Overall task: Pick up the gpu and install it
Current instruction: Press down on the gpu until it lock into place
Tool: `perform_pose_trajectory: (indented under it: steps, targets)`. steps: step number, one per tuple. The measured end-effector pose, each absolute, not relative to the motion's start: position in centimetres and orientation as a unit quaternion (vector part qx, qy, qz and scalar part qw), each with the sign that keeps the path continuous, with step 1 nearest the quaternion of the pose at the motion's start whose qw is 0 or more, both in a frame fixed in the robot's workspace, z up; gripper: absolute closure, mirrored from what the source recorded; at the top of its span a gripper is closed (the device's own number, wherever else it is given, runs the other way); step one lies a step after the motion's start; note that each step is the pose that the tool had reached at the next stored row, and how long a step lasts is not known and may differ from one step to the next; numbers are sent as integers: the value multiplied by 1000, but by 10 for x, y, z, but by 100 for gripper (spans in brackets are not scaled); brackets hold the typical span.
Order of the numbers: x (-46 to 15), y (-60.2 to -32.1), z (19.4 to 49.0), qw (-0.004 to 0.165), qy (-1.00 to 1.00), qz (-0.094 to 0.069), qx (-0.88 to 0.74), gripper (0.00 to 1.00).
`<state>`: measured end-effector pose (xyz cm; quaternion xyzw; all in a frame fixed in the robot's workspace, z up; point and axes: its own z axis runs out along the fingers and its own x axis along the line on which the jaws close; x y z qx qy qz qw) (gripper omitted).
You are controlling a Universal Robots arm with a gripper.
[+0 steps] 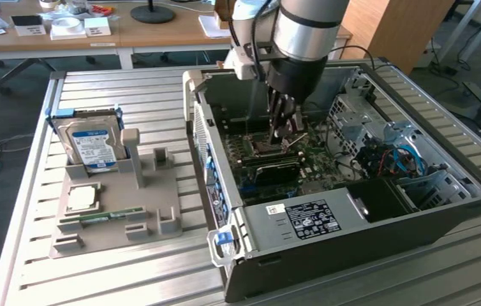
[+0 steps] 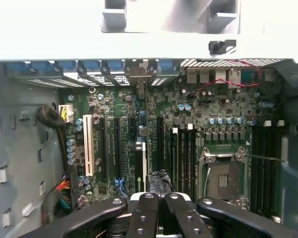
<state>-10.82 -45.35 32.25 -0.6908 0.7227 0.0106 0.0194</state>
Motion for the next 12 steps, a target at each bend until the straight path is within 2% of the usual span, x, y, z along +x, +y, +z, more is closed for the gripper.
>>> perform_pose_trajectory:
  steps: [12]
  targets:
    - [-108, -454, 349, 19, 723, 10, -691, 89]
